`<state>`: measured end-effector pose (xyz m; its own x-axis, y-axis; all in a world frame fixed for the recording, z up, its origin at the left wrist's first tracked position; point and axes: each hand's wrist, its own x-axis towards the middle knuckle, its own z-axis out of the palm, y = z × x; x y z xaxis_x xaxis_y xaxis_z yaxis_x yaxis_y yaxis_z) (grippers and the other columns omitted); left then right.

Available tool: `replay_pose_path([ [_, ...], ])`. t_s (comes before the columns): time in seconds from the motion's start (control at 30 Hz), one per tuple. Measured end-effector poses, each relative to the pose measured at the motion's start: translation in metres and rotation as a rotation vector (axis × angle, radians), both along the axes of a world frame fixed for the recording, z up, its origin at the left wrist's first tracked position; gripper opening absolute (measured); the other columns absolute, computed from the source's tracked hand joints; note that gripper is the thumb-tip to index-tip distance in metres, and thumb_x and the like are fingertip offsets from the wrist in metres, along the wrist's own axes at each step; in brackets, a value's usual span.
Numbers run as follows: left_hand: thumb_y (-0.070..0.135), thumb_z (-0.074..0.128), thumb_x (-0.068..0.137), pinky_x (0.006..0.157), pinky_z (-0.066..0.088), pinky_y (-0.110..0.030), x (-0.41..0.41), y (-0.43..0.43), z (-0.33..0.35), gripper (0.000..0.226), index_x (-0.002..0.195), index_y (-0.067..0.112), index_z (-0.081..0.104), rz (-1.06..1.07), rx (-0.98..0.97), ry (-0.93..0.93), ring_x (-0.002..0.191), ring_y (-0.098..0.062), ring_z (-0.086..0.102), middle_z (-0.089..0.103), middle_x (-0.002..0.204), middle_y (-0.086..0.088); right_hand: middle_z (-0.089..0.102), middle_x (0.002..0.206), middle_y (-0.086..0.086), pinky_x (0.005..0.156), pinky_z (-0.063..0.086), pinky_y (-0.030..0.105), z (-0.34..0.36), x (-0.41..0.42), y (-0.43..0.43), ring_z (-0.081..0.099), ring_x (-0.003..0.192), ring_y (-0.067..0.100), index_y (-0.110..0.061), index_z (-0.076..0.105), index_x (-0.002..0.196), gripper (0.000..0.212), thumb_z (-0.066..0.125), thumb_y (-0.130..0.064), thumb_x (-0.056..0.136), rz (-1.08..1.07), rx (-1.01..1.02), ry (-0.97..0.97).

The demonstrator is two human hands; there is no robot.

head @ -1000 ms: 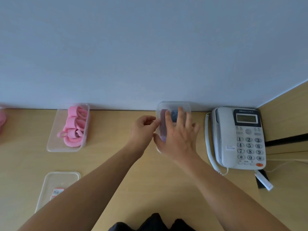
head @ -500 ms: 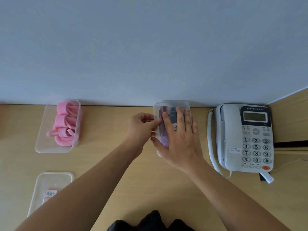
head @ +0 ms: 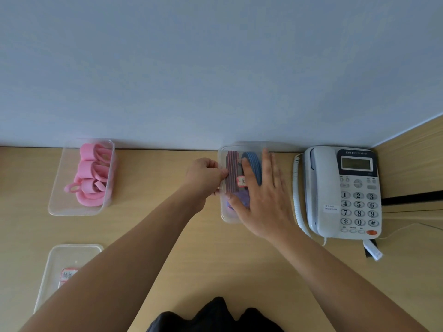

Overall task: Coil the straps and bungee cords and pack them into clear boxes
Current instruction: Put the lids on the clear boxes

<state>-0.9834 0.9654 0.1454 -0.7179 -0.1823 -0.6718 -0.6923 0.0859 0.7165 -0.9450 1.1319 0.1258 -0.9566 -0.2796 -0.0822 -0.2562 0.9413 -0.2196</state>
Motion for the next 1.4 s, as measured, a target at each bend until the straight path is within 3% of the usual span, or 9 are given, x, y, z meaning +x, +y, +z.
replay_pose_path([
  [0.13, 0.008, 0.068, 0.096, 0.063, 0.056, -0.035, 0.01, -0.009, -0.001, 0.007, 0.093, 0.006, 0.062, -0.037, 0.051, -0.043, 0.065, -0.02, 0.064, 0.069, 0.076, -0.008, -0.003, 0.166, 0.019, 0.124, 0.013, 0.048, 0.001, 0.011, -0.006, -0.008, 0.153, 0.033, -0.015, 0.011, 0.159, 0.09, 0.014, -0.076, 0.092, 0.015, 0.061, -0.034],
  [0.3, 0.005, 0.067, 0.096, 0.055, 0.054, -0.03, 0.011, -0.009, 0.001, 0.009, 0.092, 0.008, 0.06, -0.017, 0.076, -0.044, 0.06, -0.019, 0.064, 0.067, 0.076, -0.009, 0.045, 0.138, 0.022, 0.105, 0.039, 0.049, 0.01, -0.017, -0.005, 0.043, 0.126, 0.04, -0.013, 0.053, 0.134, 0.067, 0.037, -0.065, 0.095, 0.022, 0.053, 0.064],
  [0.47, 0.002, 0.07, 0.093, 0.058, 0.053, -0.033, 0.016, -0.007, -0.002, 0.013, 0.09, 0.008, 0.059, 0.027, 0.049, 0.039, 0.064, -0.021, 0.061, 0.062, 0.075, -0.006, 0.023, 0.16, 0.021, 0.117, 0.031, 0.048, -0.003, -0.019, -0.006, 0.027, 0.147, 0.036, -0.008, 0.047, 0.132, 0.063, 0.036, -0.059, 0.098, 0.048, -0.061, 0.082],
  [0.57, 0.008, 0.078, 0.087, 0.062, 0.057, -0.033, 0.02, -0.007, -0.005, 0.042, 0.121, 0.022, 0.058, 0.021, -0.063, 0.175, 0.08, -0.019, 0.066, 0.064, 0.102, 0.0, 0.021, 0.163, 0.017, 0.121, 0.026, 0.046, -0.004, -0.022, -0.006, 0.018, 0.152, 0.03, -0.004, 0.036, 0.146, 0.077, 0.029, -0.063, 0.097, 0.026, -0.054, 0.062],
  [0.63, 0.007, 0.08, 0.084, 0.082, 0.059, -0.031, 0.022, -0.008, -0.007, 0.069, 0.143, 0.029, 0.052, -0.096, -0.225, 0.328, 0.097, -0.016, 0.067, 0.062, 0.125, 0.008, 0.02, 0.163, 0.016, 0.122, 0.024, 0.045, -0.004, -0.023, -0.007, 0.017, 0.152, 0.028, -0.003, 0.031, 0.151, 0.082, 0.027, -0.064, 0.098, 0.027, -0.025, 0.065],
  [0.77, 0.002, 0.07, 0.09, 0.121, 0.035, -0.035, 0.024, -0.007, -0.011, 0.069, 0.153, 0.017, 0.046, -0.401, -0.454, 0.496, 0.146, -0.023, 0.044, 0.044, 0.16, -0.001, 0.022, 0.163, 0.017, 0.121, 0.025, 0.045, -0.004, -0.022, -0.008, 0.019, 0.152, 0.029, -0.003, 0.033, 0.152, 0.082, 0.03, -0.065, 0.098, 0.035, 0.007, 0.088],
  [1.03, 0.029, 0.067, 0.097, 0.11, 0.038, -0.032, 0.023, -0.015, -0.011, 0.068, 0.158, 0.029, 0.037, -0.548, -0.655, 0.458, 0.137, -0.021, 0.042, 0.037, 0.163, 0.015, 0.018, 0.164, 0.014, 0.12, 0.023, 0.05, 0.002, -0.022, -0.008, 0.017, 0.152, 0.028, -0.005, 0.032, 0.153, 0.082, 0.025, -0.064, 0.097, 0.032, 0.059, 0.065],
  [1.2, 0.03, 0.066, 0.097, 0.113, 0.033, -0.028, 0.02, -0.013, -0.01, 0.068, 0.158, 0.029, 0.036, -0.571, -0.672, 0.465, 0.143, -0.017, 0.036, 0.036, 0.163, 0.016, -0.012, 0.165, 0.018, 0.124, 0.006, 0.049, 0.01, 0.017, -0.012, -0.016, 0.153, 0.027, -0.002, 0.005, 0.157, 0.114, 0.014, -0.088, 0.083, 0.039, 0.092, -0.075],
  [1.4, 0.031, 0.066, 0.097, 0.115, 0.033, -0.031, 0.019, -0.014, -0.013, 0.068, 0.158, 0.031, 0.037, -0.581, -0.698, 0.47, 0.145, -0.017, 0.036, 0.038, 0.162, 0.015, -0.006, 0.164, 0.025, 0.124, 0.008, 0.052, 0.008, 0.026, -0.012, -0.009, 0.153, 0.033, 0.003, 0.011, 0.156, 0.129, 0.018, -0.096, 0.073, 0.055, 0.09, -0.055],
])
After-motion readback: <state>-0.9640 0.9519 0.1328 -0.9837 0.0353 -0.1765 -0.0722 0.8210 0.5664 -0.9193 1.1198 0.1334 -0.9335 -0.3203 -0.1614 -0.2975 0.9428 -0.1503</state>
